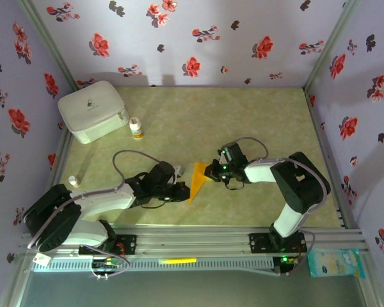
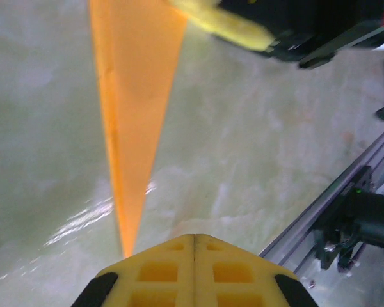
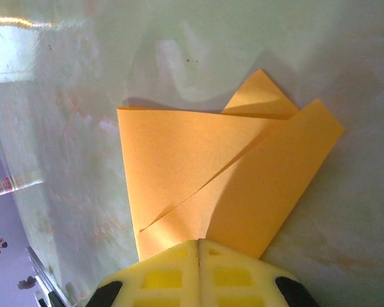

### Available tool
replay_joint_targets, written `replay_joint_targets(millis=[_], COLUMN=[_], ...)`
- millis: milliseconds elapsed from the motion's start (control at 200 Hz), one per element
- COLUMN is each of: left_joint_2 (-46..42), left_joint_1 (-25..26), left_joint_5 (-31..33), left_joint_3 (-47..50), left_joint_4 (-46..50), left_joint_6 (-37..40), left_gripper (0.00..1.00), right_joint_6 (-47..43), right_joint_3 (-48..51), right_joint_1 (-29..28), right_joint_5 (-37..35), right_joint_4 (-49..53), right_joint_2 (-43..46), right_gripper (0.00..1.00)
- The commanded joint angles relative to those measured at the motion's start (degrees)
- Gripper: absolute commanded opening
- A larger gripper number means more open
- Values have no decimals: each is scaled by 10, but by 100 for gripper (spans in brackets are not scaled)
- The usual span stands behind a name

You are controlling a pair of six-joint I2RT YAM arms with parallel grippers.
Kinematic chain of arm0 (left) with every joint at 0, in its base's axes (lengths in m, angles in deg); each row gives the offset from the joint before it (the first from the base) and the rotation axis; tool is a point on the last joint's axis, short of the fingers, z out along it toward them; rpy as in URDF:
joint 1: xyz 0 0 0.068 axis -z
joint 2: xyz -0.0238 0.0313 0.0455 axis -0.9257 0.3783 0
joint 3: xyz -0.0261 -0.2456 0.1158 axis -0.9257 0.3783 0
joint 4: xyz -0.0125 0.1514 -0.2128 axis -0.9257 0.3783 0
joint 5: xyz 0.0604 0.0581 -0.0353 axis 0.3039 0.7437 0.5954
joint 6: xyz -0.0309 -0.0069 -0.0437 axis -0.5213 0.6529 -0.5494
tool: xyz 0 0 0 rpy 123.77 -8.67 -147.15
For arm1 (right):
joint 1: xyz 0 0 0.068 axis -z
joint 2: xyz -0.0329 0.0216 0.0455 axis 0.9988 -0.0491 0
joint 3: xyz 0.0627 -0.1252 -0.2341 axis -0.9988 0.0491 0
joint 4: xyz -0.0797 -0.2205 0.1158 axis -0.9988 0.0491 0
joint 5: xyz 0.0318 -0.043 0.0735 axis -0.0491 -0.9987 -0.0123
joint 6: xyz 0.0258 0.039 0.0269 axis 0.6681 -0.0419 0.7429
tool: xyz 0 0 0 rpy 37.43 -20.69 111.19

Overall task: Fold a paper plane with a square sheet of paper (pick it up from the middle)
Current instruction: Perform the fifth fold on the wing at the bottom-center of the table.

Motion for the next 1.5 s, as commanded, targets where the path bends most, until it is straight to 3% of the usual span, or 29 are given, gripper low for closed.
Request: replay_joint_targets(millis=[0, 300, 570, 780, 950, 1095, 1285, 1495], left_joint_2=[36, 144, 125, 58, -4, -9, 46, 130], left_joint_1=[-4, 0, 8, 12, 5, -49, -112, -118], left_joint_5=[-7, -51, -58, -49, -16, -24, -30, -45], left_joint_3=[-36, -32, 74, 121, 98, 67, -20, -83], left_joint_4=[-14, -68, -88, -57, 10, -9, -2, 15], left_joint_6=[21, 1, -29, -37, -12, 4, 28, 46], left_gripper=[4, 4, 3, 3, 3, 5, 11, 16], right_joint_6=[-9, -9, -13, -23, -36, -52, -78, -70], right_joint_3=[-1, 0, -3, -6, -14, -31, -37, 18], right_joint_1=[4, 5, 5, 7, 7, 6, 6, 19], right_joint_5=[-45, -43, -46, -47, -27, 7, -21, -75], right_joint_4=[54, 50, 56, 68, 60, 44, 77, 106], right_joint_2=[-18, -25, -27, -24, -25, -5, 74, 152], right_gripper=[0, 0, 0, 0, 0, 3, 8, 11])
